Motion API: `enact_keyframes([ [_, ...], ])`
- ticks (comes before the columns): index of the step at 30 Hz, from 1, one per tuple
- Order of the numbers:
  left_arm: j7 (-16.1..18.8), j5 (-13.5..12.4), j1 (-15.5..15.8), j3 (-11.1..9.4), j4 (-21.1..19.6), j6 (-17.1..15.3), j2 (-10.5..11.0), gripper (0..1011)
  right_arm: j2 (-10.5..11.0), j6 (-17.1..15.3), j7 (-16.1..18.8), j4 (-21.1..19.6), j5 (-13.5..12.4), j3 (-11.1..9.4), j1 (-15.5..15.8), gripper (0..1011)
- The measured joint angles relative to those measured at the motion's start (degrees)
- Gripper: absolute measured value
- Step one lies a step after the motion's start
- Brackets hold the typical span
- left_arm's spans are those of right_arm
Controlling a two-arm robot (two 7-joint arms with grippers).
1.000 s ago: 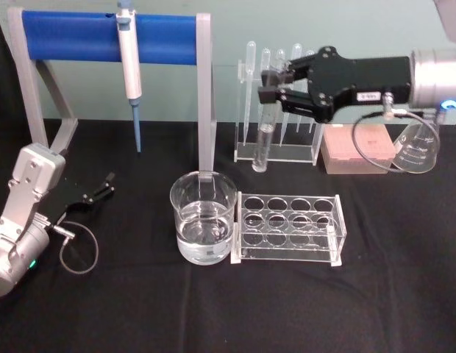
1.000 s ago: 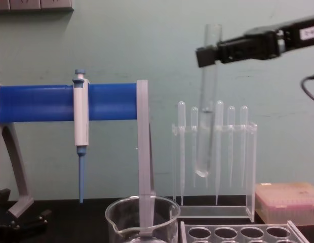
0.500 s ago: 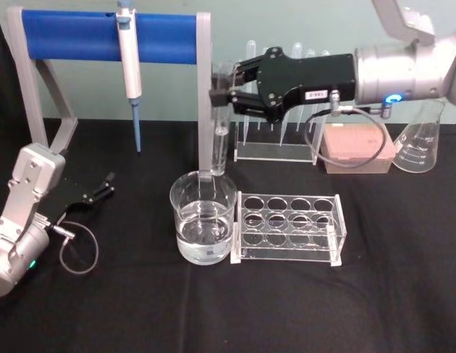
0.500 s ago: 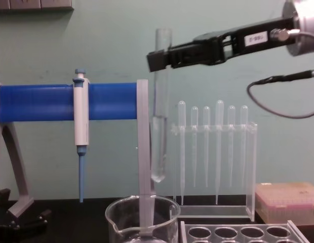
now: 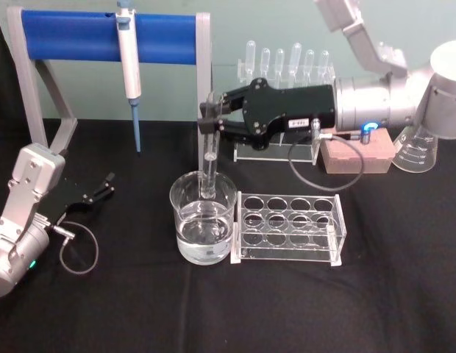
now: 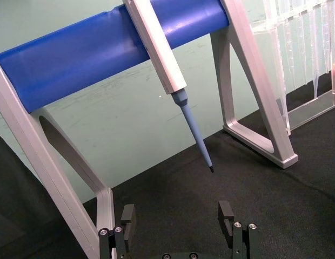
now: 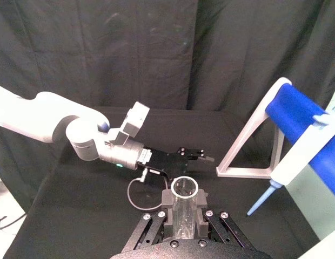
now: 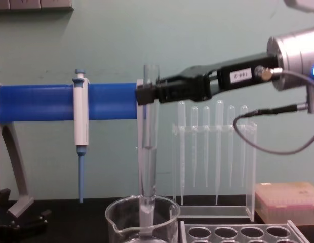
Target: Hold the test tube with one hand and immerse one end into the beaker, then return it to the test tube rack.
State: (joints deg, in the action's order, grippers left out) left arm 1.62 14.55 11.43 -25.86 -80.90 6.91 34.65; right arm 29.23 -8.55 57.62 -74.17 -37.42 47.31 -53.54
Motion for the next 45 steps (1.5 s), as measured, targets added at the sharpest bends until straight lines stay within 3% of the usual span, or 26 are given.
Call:
enact_keyframes([
  [16, 0.0, 0.0, 0.0, 0.0, 0.0, 0.0, 0.0, 1000, -0.52, 4.48, -1.29, 0.68, 2.91, 0.91, 3.0, 238],
  [25, 0.0, 0.0, 0.0, 0.0, 0.0, 0.0, 0.0, 1000, -1.85, 6.41, -2.17, 2.64, 3.46, 0.23, 5.32, 238],
  [45, 0.0, 0.0, 0.0, 0.0, 0.0, 0.0, 0.0, 1000, -2.89, 5.56, -8.34, 1.21, 7.38, -1.28, 9.97, 238],
])
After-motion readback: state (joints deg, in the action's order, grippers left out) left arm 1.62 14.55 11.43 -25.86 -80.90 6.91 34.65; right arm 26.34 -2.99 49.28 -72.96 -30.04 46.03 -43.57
